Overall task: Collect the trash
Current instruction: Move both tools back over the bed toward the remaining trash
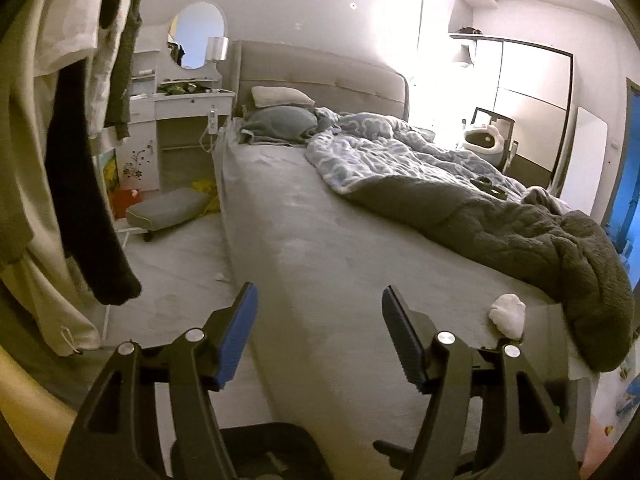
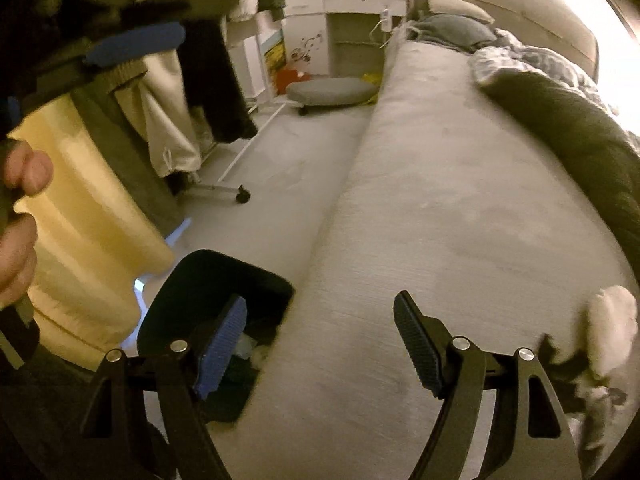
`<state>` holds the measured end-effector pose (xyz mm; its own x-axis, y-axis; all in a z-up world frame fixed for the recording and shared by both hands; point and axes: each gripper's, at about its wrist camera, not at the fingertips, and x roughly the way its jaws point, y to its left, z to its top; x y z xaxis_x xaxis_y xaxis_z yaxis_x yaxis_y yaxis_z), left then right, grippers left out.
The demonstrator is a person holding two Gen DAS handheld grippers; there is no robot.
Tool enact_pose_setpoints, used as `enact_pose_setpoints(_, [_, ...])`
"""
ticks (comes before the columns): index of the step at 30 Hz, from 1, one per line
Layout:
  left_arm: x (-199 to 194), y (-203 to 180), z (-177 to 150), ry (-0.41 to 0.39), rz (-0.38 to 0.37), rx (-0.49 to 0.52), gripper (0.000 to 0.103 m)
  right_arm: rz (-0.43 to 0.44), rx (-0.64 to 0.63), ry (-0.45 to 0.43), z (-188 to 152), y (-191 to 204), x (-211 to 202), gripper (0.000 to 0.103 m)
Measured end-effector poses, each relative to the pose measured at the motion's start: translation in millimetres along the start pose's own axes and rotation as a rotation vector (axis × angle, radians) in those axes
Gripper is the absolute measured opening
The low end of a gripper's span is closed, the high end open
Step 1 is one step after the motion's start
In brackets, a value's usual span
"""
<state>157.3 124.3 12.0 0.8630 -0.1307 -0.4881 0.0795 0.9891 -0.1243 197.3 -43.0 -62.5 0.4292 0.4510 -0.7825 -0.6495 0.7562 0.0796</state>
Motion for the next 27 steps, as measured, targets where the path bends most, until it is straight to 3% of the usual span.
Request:
enact_pose_setpoints(21, [42.9, -74.7, -13.8, 0.081, -0.067, 0.024, 0.075, -0.119, 0.102, -0.11, -44.7, -87.7, -70.3, 0.077])
enact_pose_setpoints(27, [52.1, -97.5, -18.4, 0.097, -0.087, 0.053, 0.076, -0.139, 0.124, -0.126, -56.7, -109.6, -84.9, 0.067])
